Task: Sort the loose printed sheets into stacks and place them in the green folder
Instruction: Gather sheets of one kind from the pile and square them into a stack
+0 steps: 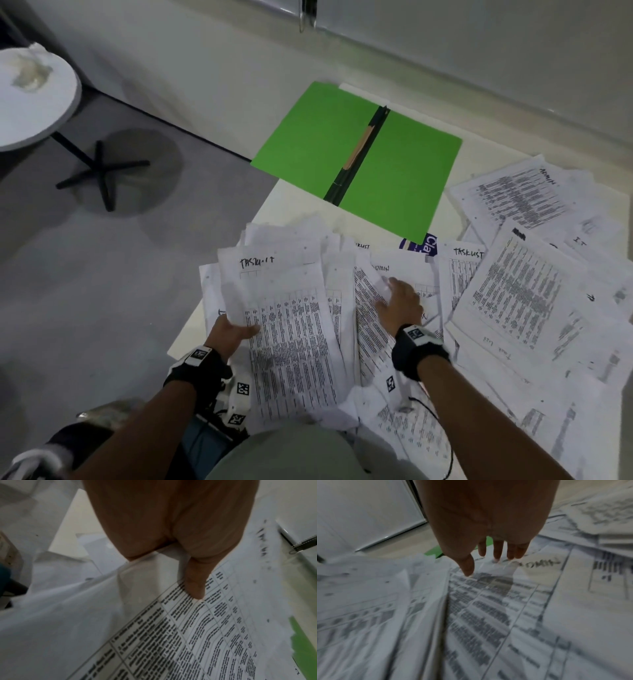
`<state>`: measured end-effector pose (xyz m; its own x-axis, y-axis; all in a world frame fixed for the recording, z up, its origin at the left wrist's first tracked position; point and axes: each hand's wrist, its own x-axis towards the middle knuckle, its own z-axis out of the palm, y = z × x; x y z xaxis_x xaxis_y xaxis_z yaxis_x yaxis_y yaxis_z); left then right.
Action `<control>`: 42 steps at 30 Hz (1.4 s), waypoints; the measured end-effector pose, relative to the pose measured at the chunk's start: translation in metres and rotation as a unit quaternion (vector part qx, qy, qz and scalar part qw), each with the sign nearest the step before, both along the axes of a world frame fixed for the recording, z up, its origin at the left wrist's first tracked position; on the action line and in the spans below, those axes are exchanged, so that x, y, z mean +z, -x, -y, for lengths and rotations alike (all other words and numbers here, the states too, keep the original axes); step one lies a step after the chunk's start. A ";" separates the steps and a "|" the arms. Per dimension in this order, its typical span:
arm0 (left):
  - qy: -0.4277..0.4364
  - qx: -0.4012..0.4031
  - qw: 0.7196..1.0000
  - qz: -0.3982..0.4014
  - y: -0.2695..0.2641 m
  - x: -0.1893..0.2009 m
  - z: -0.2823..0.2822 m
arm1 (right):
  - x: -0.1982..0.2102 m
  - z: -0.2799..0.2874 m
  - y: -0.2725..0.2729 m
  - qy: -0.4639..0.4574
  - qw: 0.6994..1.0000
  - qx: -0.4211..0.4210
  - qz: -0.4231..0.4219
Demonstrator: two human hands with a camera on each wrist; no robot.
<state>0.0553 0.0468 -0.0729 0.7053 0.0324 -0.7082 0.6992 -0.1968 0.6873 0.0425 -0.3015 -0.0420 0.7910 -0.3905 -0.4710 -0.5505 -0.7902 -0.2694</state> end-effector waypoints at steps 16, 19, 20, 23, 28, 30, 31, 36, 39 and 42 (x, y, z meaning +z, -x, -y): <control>-0.026 -0.003 1.000 -0.007 -0.002 0.003 -0.001 | 0.062 0.026 -0.009 0.074 0.957 -0.152 0.235; -0.046 -0.015 0.999 -0.012 -0.004 0.005 0.001 | 0.082 0.037 -0.016 0.084 0.925 -0.174 0.329; -0.053 -0.017 0.998 -0.010 -0.004 0.008 0.003 | 0.090 0.042 -0.020 0.077 0.908 -0.188 0.367; -0.048 0.000 0.999 -0.014 -0.006 0.012 0.007 | 0.108 0.052 -0.037 0.004 0.860 -0.210 0.465; 0.017 0.072 0.997 0.004 -0.007 0.017 0.014 | 0.086 0.022 -0.037 -0.076 0.902 -0.193 0.378; 0.073 0.122 0.990 -0.018 -0.008 0.018 0.014 | 0.063 -0.006 -0.023 -0.095 0.931 -0.150 0.318; 0.112 0.135 0.983 -0.045 -0.009 0.013 0.011 | 0.053 -0.021 -0.015 -0.110 0.943 -0.128 0.286; 0.211 0.132 0.967 -0.046 -0.007 0.018 0.009 | 0.023 -0.073 0.010 -0.132 0.981 -0.066 0.129; 0.252 0.117 0.960 -0.036 -0.001 0.018 0.009 | 0.014 -0.081 0.007 -0.161 0.984 -0.026 0.078; 0.148 0.069 0.986 -0.029 0.002 0.011 0.009 | 0.006 -0.084 0.002 -0.184 0.978 0.098 0.026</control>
